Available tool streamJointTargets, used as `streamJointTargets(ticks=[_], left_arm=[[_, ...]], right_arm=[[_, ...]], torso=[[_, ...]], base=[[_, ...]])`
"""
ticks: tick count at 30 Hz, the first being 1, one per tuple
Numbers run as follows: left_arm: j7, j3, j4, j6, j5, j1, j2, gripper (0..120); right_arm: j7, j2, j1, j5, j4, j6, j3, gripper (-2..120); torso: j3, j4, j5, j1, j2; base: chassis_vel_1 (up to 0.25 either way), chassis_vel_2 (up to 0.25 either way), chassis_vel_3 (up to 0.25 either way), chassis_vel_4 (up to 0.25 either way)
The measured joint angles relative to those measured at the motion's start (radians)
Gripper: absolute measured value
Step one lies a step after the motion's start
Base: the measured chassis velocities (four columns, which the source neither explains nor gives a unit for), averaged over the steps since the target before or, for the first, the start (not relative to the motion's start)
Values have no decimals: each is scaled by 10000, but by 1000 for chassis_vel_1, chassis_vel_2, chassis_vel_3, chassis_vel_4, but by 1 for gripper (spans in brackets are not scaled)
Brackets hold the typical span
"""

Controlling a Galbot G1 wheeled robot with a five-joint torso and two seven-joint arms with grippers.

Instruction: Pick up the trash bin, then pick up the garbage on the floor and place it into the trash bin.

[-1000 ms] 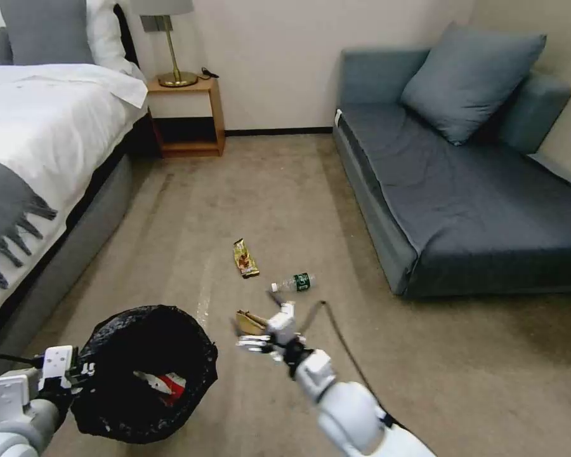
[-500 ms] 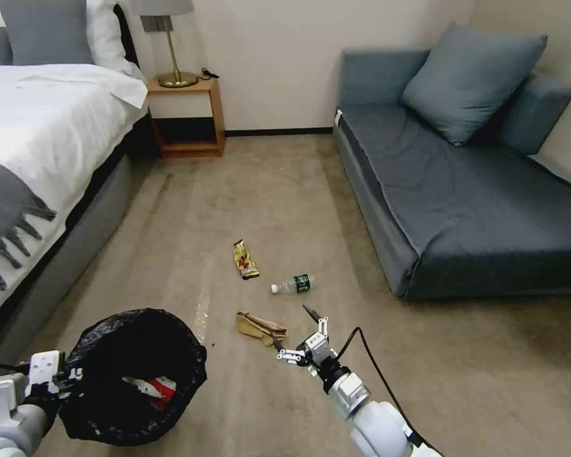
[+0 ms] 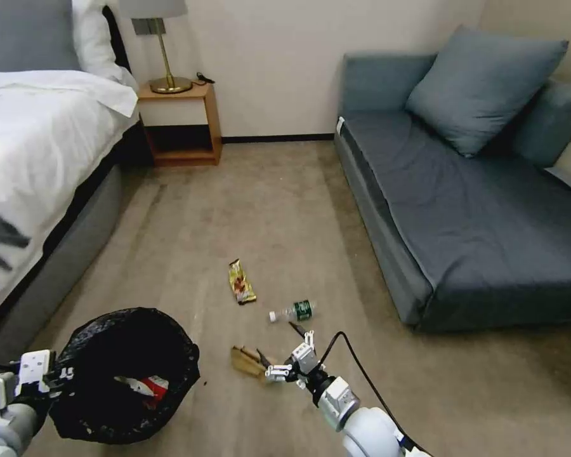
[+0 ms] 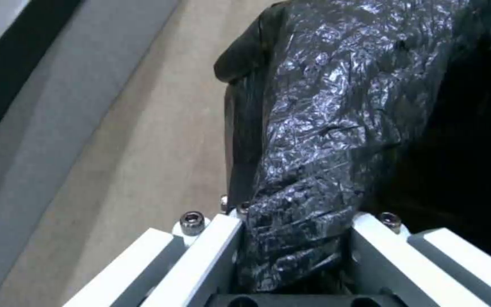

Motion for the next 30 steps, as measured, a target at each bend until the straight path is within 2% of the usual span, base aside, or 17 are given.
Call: streamJointTargets(ticks=[1, 5, 8, 15, 21, 24, 26, 30], left_arm=[[0, 0, 0, 0, 0, 0, 0, 3], [2, -158, -4, 0, -32, 99, -65, 3], [2, -201, -6, 0, -32, 151, -125, 3], [1, -344, -108, 6, -32, 268, -322, 3], [2, -378, -114, 14, -30, 235, -378, 3], [1, -395, -101, 71, -24, 158, -385, 3], [1, -394, -104, 77, -24, 157, -386, 3], [-1, -373, -168, 90, -22, 166, -418, 3]], right_arm=[[0, 0, 0, 0, 0, 0, 0, 100], [-881, -229, 843, 1054, -615, -1053, -707, 100], [-1189, -219, 1194, 1089, -1076, -1295, -1006, 100], [-1707, 378, 2015, 166, -3130, -1312, -1316, 100], [-1858, 652, 2223, -574, -3841, -1163, -1301, 100], [-1889, 860, 2344, -846, -4328, -1141, -1339, 90], [-1890, 883, 2360, -853, -4387, -1138, -1339, 88], [-1929, 926, 2405, -818, -4530, -1088, -1323, 67]], torso=[[0, 0, 0, 0, 0], [-4, 0, -2, 1, 0], [-4, 3, -3, 1, 0], [-4, 3, -2, 1, 0], [-4, 1, -3, 1, 1], [-4, 1, -3, 1, 0], [-4, 1, -3, 1, 0], [-4, 1, -3, 1, 0]], base=[[-132, 133, 152, -178], [-59, 43, 34, -46], [24, -17, -14, 11], [0, 0, 0, 0], [0, 0, 0, 0], [0, 0, 0, 0], [0, 0, 0, 0], [0, 0, 0, 0]])
